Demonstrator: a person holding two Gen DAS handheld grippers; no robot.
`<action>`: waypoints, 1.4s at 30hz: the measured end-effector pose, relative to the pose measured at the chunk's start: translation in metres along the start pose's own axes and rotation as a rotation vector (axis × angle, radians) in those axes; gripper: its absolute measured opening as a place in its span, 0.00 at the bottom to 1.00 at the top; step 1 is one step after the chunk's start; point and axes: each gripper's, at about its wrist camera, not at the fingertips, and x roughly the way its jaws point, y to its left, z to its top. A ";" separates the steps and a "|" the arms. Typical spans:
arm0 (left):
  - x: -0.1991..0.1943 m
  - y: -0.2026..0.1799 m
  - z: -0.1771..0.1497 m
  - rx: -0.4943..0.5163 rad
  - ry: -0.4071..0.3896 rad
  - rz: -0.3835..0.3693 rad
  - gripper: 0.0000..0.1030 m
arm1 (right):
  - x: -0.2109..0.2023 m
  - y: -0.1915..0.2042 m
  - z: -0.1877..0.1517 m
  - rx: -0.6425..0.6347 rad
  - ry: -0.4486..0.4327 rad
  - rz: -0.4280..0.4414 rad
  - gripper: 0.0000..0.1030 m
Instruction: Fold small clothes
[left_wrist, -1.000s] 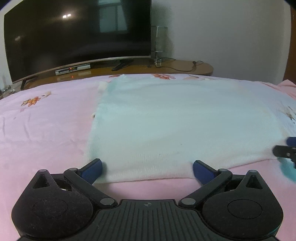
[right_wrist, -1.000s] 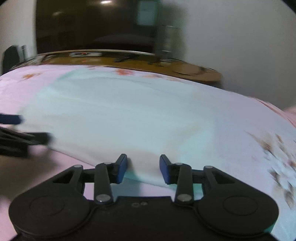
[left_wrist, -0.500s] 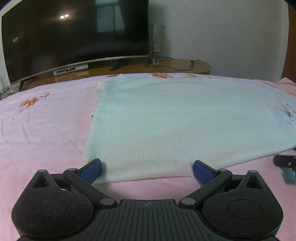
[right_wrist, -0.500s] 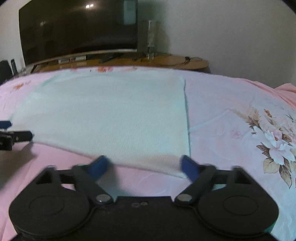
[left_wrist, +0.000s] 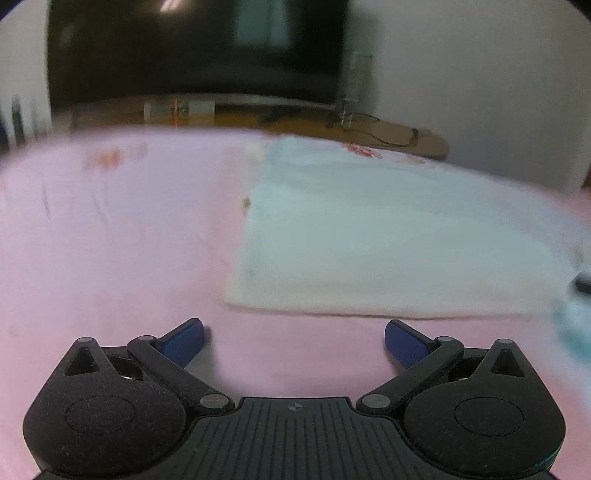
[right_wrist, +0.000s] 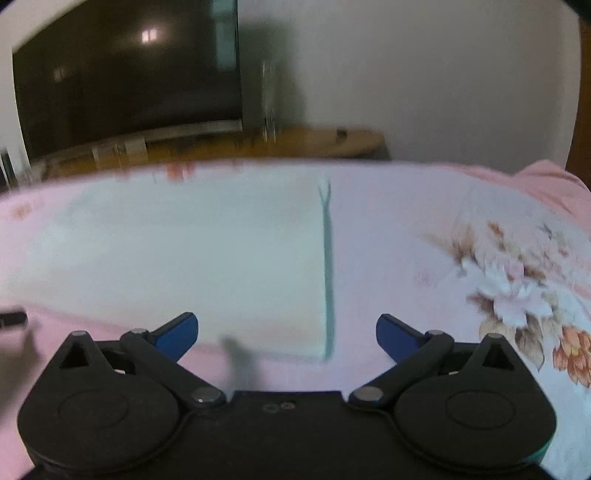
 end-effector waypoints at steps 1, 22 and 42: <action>-0.001 0.005 0.001 -0.070 -0.005 -0.035 1.00 | 0.003 0.006 0.001 -0.024 -0.005 -0.008 1.00; 0.044 0.021 -0.013 -0.913 -0.250 -0.267 0.94 | 0.029 0.036 0.034 -0.017 -0.015 0.163 0.69; 0.082 0.044 0.002 -0.821 -0.190 -0.314 0.07 | 0.110 0.093 0.050 -0.056 0.052 0.273 0.13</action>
